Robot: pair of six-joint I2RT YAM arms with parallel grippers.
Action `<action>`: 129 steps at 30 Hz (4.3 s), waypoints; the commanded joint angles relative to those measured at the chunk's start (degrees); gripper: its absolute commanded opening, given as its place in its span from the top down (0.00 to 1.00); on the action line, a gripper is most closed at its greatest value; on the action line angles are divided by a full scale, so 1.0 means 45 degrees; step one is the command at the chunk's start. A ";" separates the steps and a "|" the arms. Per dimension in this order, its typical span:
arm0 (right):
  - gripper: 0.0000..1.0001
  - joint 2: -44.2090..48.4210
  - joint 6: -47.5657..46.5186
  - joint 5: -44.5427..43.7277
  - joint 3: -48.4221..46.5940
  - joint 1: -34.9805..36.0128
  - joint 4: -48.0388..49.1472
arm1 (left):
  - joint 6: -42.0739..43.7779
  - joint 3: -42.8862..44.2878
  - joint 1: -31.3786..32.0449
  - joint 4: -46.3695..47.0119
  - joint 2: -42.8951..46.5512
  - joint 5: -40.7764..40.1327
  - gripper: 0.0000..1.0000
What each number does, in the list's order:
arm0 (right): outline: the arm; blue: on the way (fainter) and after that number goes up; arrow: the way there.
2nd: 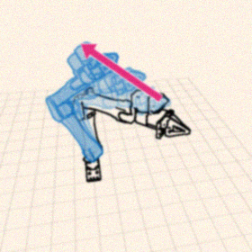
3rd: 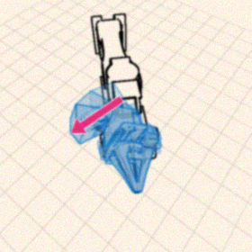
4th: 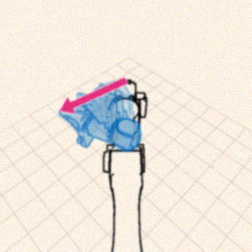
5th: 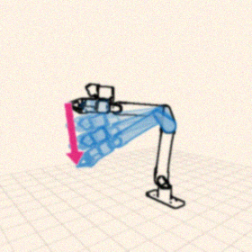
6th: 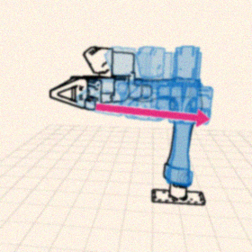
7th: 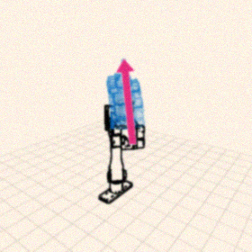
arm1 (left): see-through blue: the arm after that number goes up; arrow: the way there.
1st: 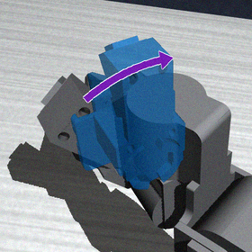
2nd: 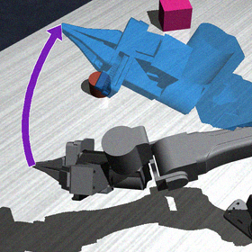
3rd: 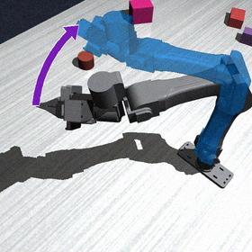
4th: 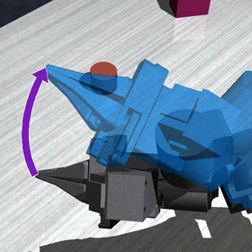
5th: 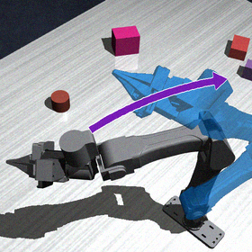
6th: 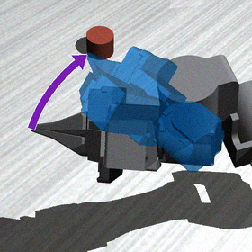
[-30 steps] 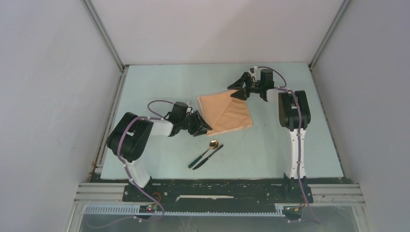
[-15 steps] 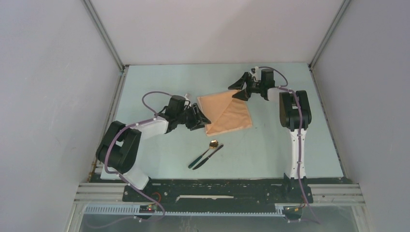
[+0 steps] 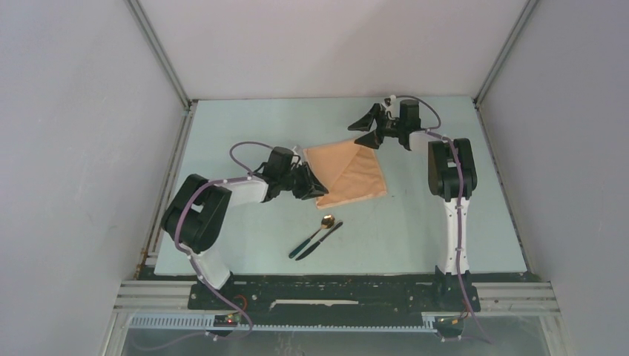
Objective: Fold the napkin into a case and place the utensils inside
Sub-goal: Smooth out the upper triangle-folded napkin at the center of the board.
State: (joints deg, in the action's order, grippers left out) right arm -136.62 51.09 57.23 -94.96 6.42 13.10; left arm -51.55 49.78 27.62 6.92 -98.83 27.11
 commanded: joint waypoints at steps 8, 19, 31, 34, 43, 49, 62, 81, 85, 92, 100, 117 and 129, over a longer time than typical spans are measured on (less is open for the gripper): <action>0.06 -0.0866 0.0170 -0.0458 -0.1331 0.0078 0.0253 | -0.0314 -0.0564 -0.0110 0.1523 -0.1258 -0.0117 0.76; 0.03 -0.1871 0.0014 -0.1327 -0.1732 0.0000 -0.0406 | -0.1273 -0.1711 -0.0199 0.3536 -0.2357 0.0331 0.78; 0.00 -0.1810 -0.1701 -0.1826 -0.4856 0.0199 -0.4423 | -0.0938 -0.0928 -0.0218 0.2557 -0.1031 0.0982 0.58; 0.00 -0.1612 -0.2305 -0.1907 -0.6076 0.0253 -0.6062 | -0.1291 -0.0417 -0.0219 0.2517 -0.0442 0.1290 0.52; 0.01 0.1261 -0.4749 -0.3857 -0.4723 0.0818 -0.8728 | 0.1248 0.2254 -0.0933 -0.3225 0.1379 -0.1792 0.43; 0.24 0.2614 -0.5040 -0.5966 -0.2578 0.2430 -0.7341 | 0.0897 0.3160 -0.1957 -0.4213 0.1042 -0.2907 0.50; 0.42 -0.0878 -0.5398 -0.8883 -0.6089 0.4649 -0.7853 | 0.0573 0.1086 -0.2470 -0.3943 0.2677 -0.3209 0.62; 0.55 -0.2712 -0.6879 -1.3722 -0.9407 0.6408 -1.0437 | 0.1451 -0.1324 -0.2465 -0.4448 0.5153 -0.3734 0.42; 0.56 -0.2729 -0.6932 -1.4036 -0.9481 0.6586 -1.0514 | 0.1389 -0.1425 -0.2465 -0.4364 0.5196 -0.3571 0.42; 0.55 -0.3059 -0.6900 -1.4575 -0.9997 0.6777 -1.1141 | 0.1358 -0.1495 -0.2465 -0.4252 0.5279 -0.3430 0.42; 0.69 -0.3449 -0.6860 -1.4430 -1.0754 0.6777 -1.1528 | 0.1338 -0.1562 -0.2462 -0.4252 0.5418 -0.3333 0.42; 0.64 -0.3641 -0.6246 -1.3940 -1.0945 0.6739 -1.1931 | 0.1277 -0.1589 -0.2485 -0.4076 0.5314 -0.3043 0.42; 1.00 -0.3850 -0.6452 -1.3163 -1.1379 0.6690 -1.1575 | 0.1265 -0.1643 -0.2499 -0.4067 0.5344 -0.2963 0.42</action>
State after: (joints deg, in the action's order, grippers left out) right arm -154.12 22.68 -4.54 -144.73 36.40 -41.36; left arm -46.48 42.78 16.69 -12.95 -76.16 12.84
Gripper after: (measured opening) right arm 0.028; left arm 0.582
